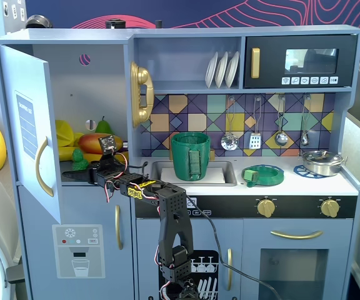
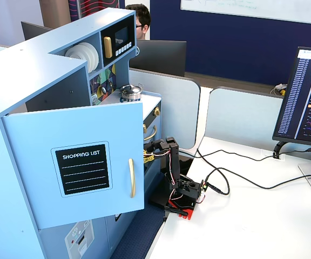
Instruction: Pick up the green pineapple from the left cabinet and place it in the green recipient
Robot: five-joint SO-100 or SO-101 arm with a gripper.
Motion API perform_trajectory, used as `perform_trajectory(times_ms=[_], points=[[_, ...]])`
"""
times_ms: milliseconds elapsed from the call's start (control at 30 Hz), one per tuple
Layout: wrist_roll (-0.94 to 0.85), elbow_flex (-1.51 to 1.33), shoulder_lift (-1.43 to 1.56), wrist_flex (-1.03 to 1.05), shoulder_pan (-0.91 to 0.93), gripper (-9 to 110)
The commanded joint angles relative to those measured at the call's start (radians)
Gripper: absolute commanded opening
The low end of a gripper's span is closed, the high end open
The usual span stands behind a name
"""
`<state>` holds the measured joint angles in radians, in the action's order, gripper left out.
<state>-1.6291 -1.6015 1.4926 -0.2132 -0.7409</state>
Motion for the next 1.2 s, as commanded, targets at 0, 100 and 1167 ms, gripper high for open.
perform_trajectory(times_ms=[0, 100, 1167], points=[[0.02, 0.129, -0.023, 0.02, -0.015, 50], [0.025, 0.178, -0.06, 0.031, -0.015, 48], [-0.249, -0.443, 1.083, 0.588, 0.011, 0]])
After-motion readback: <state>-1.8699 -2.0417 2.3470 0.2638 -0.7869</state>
